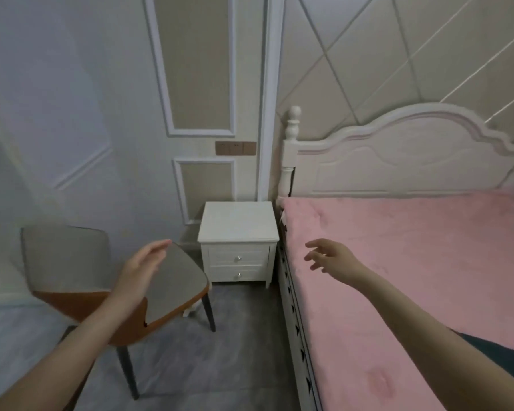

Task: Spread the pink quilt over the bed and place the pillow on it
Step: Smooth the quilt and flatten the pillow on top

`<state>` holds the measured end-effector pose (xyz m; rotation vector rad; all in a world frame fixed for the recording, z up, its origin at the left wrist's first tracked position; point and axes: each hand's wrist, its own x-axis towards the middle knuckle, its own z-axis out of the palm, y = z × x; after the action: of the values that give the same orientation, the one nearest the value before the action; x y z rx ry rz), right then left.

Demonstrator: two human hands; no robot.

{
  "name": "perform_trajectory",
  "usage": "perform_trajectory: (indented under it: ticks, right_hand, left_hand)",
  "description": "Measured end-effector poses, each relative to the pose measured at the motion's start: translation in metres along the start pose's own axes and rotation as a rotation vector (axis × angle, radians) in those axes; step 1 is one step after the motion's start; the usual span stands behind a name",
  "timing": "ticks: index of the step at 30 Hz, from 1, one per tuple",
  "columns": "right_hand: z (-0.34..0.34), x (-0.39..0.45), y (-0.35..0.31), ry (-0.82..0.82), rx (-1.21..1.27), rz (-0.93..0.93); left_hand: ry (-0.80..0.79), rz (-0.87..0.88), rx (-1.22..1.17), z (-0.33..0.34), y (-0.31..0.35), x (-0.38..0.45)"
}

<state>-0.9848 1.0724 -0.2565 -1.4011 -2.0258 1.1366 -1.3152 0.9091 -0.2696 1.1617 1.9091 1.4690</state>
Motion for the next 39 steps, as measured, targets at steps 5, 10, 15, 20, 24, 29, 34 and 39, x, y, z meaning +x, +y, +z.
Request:
perform_trajectory:
  ticks: [5,10,15,20,24,29,34,39]
  right_hand:
    - [-0.023,0.106,0.023,0.075,0.013,0.091]
    - [-0.075,0.205,0.058,0.175,0.034,0.198]
    - [-0.153,0.280,0.094,0.308,0.082,0.312]
    - [-0.216,0.373,0.134,0.424,0.133,0.355]
    - [-0.241,0.462,0.178,0.441,0.166,0.416]
    - [-0.256,0.552,0.213,0.392,0.156,0.510]
    - [-0.267,0.634,0.246,0.365,0.124,0.600]
    - [-0.262,0.711,0.301,0.300,-0.251,0.688]
  left_hand:
    - [-0.095,0.022,0.033,0.065,-0.016,0.142]
    - [-0.297,0.065,-0.009,0.175,-0.006,0.292]
    - [-0.448,0.169,0.036,0.299,0.035,0.402]
    - [-0.553,0.226,0.079,0.404,0.053,0.492]
    - [-0.612,0.221,0.057,0.478,0.044,0.576]
    - [-0.675,0.204,0.112,0.542,0.032,0.659]
    - [-0.777,0.238,0.187,0.626,0.007,0.730]
    - [-0.878,0.291,0.279,0.734,-0.050,0.796]
